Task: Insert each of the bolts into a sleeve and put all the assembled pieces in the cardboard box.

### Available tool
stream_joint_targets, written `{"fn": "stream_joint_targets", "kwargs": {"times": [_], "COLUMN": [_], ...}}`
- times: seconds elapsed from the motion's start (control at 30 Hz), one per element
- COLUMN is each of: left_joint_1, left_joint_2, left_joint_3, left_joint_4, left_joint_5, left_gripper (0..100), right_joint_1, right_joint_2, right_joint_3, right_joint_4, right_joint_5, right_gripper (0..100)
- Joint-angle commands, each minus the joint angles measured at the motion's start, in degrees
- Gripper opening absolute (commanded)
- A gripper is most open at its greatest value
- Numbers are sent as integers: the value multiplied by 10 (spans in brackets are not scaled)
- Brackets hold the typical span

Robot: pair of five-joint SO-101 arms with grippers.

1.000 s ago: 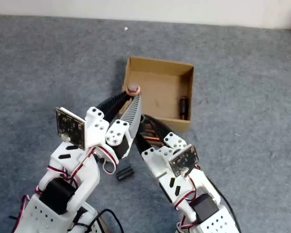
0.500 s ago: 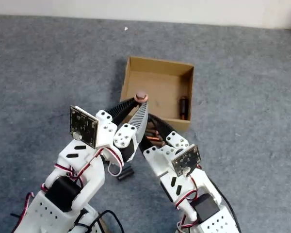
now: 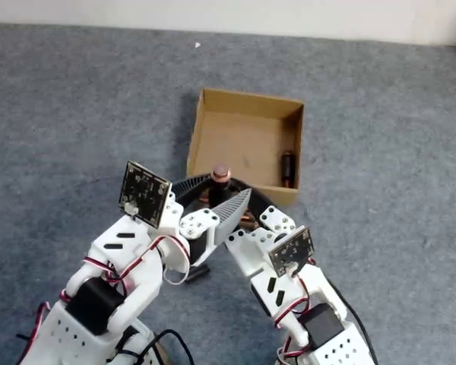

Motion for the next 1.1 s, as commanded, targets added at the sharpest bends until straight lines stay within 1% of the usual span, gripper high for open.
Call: {"fn": "stream_joint_targets", "kwargs": {"times": [0.0,0.1,0.17,0.23,0.33,0.5,0.57,0.7,0.8,0.93,1.07], "left_joint_1": [-9,-12,-37,-72,-142,-247,-284,-341,-353,-371,-409], "left_joint_2": [-6,-7,-21,-48,-107,-237,-274,-255,-255,-257,-257], "left_joint_3": [-77,-106,-112,-109,-80,29,70,122,153,182,207], "left_joint_4": [77,125,137,140,140,140,140,136,136,136,135], "left_joint_5": [-25,-62,-63,-66,-66,-66,-66,-63,-62,-62,-62], "left_gripper": [223,223,223,223,223,223,223,223,223,223,223], "right_joint_1": [29,44,49,49,54,97,100,100,100,100,102], "right_joint_2": [-10,-10,-10,-9,-15,-9,-9,8,56,171,308], "right_joint_3": [62,60,60,60,60,58,41,-77,-147,-211,-287], "right_joint_4": [0,0,0,0,12,14,58,196,241,243,242], "right_joint_5": [2,2,2,2,2,-5,-37,-73,-78,-78,-80], "right_gripper": [4,4,4,4,4,4,4,4,4,4,4]}}
